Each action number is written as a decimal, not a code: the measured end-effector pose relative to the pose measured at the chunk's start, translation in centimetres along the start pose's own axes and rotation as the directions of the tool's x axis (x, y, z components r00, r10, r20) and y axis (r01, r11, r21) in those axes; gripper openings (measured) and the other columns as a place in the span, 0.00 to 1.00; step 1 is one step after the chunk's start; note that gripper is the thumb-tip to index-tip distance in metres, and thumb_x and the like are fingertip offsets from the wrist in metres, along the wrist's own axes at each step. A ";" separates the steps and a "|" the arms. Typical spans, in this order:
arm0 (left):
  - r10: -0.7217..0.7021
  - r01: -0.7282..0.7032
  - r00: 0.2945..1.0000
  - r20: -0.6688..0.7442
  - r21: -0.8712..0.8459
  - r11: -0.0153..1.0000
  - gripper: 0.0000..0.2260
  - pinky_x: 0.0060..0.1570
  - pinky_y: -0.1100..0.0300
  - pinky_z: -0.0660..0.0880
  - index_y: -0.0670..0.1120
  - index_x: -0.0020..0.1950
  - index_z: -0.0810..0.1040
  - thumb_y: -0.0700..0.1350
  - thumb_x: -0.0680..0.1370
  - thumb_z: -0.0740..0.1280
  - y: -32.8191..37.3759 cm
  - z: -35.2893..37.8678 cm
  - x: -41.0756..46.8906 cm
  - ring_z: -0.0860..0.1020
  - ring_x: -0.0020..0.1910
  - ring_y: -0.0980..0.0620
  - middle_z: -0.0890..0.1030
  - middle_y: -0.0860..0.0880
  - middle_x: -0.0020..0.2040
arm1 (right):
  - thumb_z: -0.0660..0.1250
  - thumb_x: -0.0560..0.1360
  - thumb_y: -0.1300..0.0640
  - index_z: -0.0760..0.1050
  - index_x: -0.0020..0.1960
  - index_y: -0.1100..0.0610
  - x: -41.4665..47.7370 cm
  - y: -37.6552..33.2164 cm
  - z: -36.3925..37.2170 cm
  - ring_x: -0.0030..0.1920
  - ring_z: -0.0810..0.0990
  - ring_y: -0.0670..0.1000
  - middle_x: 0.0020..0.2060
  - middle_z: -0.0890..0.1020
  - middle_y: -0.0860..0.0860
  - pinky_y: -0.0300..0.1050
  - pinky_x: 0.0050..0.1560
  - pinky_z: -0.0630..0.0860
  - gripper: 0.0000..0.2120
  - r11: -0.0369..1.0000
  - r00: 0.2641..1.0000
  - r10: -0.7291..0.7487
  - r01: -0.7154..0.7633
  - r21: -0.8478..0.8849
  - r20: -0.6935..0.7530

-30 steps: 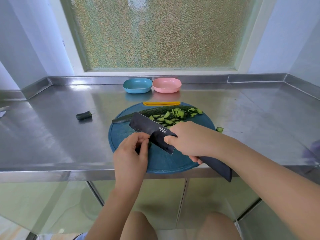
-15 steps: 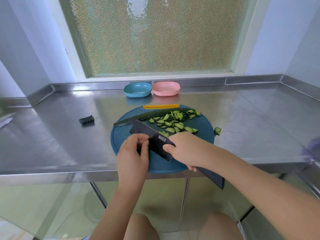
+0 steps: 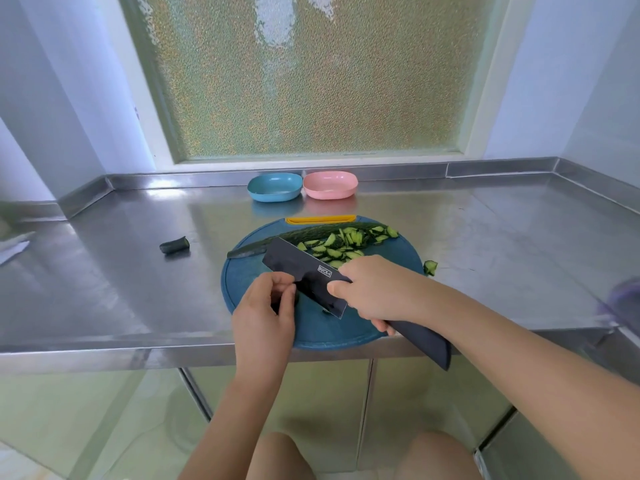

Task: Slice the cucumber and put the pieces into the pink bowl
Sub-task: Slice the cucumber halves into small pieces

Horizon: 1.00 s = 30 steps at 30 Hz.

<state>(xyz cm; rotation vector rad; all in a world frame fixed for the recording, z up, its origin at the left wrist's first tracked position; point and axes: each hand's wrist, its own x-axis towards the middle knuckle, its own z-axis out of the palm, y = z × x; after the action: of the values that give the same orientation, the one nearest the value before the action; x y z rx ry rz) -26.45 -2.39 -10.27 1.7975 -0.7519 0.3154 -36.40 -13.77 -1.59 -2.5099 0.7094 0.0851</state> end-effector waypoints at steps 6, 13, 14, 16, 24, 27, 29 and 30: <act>0.032 -0.032 0.999 -0.009 -0.009 0.999 0.04 0.43 0.67 0.73 0.45 0.46 0.78 0.37 0.75 0.68 -0.3 0.1 0.0 0.77 0.42 0.59 0.80 0.55 0.40 | 0.54 0.80 0.55 0.63 0.39 0.59 0.0 -0.1 -0.3 0.18 0.71 0.52 0.25 0.71 0.57 0.39 0.22 0.68 0.13 1.000 1.000 -0.013 0.013 0.005 0.018; 0.042 -0.042 0.999 -0.003 -0.026 0.999 0.05 0.42 0.74 0.71 0.46 0.45 0.79 0.36 0.74 0.68 -0.4 0.1 0.1 0.77 0.43 0.61 0.80 0.57 0.39 | 0.54 0.81 0.53 0.63 0.37 0.57 0.0 -0.1 -0.1 0.20 0.73 0.54 0.26 0.74 0.57 0.41 0.26 0.70 0.15 1.000 1.000 -0.008 0.008 -0.023 0.004; 0.042 -0.042 0.999 -0.002 -0.026 0.999 0.05 0.42 0.74 0.71 0.46 0.44 0.79 0.36 0.74 0.68 -0.4 0.1 0.1 0.77 0.43 0.62 0.79 0.57 0.39 | 0.54 0.81 0.53 0.63 0.37 0.56 0.1 -0.2 0.0 0.19 0.73 0.53 0.27 0.74 0.57 0.40 0.25 0.70 0.15 0.999 1.000 -0.011 0.011 -0.036 -0.006; 0.041 -0.041 0.999 -0.004 -0.022 0.999 0.06 0.42 0.74 0.71 0.46 0.44 0.78 0.36 0.74 0.68 -0.4 0.1 0.1 0.77 0.43 0.62 0.79 0.57 0.38 | 0.54 0.81 0.53 0.64 0.38 0.57 0.1 -0.4 0.3 0.18 0.73 0.52 0.29 0.76 0.59 0.38 0.22 0.68 0.14 0.996 1.000 -0.012 0.010 -0.084 -0.024; 0.033 -0.033 0.999 0.005 -0.015 0.999 0.06 0.42 0.74 0.71 0.48 0.45 0.78 0.37 0.74 0.69 -0.4 0.1 0.1 0.77 0.43 0.62 0.79 0.58 0.39 | 0.53 0.82 0.56 0.67 0.41 0.61 0.4 -1.5 1.5 0.14 0.70 0.48 0.24 0.73 0.57 0.36 0.18 0.67 0.13 0.996 0.999 0.035 -0.032 -0.083 0.033; 0.036 -0.036 0.999 0.010 -0.014 0.999 0.05 0.42 0.74 0.71 0.47 0.45 0.79 0.37 0.74 0.69 -0.3 0.1 0.1 0.77 0.43 0.61 0.80 0.57 0.39 | 0.53 0.82 0.55 0.69 0.48 0.62 0.6 -1.7 2.5 0.19 0.74 0.52 0.29 0.75 0.58 0.38 0.17 0.68 0.12 0.995 1.000 0.023 -0.024 -0.097 -0.016; 0.041 -0.041 0.999 0.018 -0.003 0.999 0.05 0.42 0.73 0.72 0.47 0.45 0.79 0.37 0.74 0.69 -0.3 -0.1 0.2 0.77 0.42 0.61 0.80 0.57 0.39 | 0.52 0.82 0.56 0.72 0.52 0.63 0.5 -1.7 2.7 0.25 0.78 0.56 0.34 0.78 0.59 0.40 0.18 0.69 0.13 0.992 1.000 0.019 -0.020 -0.121 -0.013; 0.042 -0.042 0.999 0.029 0.003 0.999 0.04 0.42 0.74 0.71 0.46 0.46 0.79 0.38 0.75 0.69 -0.3 -0.2 0.1 0.77 0.42 0.61 0.79 0.58 0.39 | 0.53 0.82 0.55 0.71 0.53 0.63 0.4 -1.5 2.8 0.24 0.77 0.55 0.34 0.78 0.59 0.39 0.17 0.68 0.14 0.994 0.999 0.042 -0.042 -0.101 -0.005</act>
<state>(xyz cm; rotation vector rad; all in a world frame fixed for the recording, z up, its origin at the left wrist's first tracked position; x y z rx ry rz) -26.12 -2.19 -10.34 1.7944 -0.8106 0.3195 -35.11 -11.47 -3.36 -2.5920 0.7774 0.1351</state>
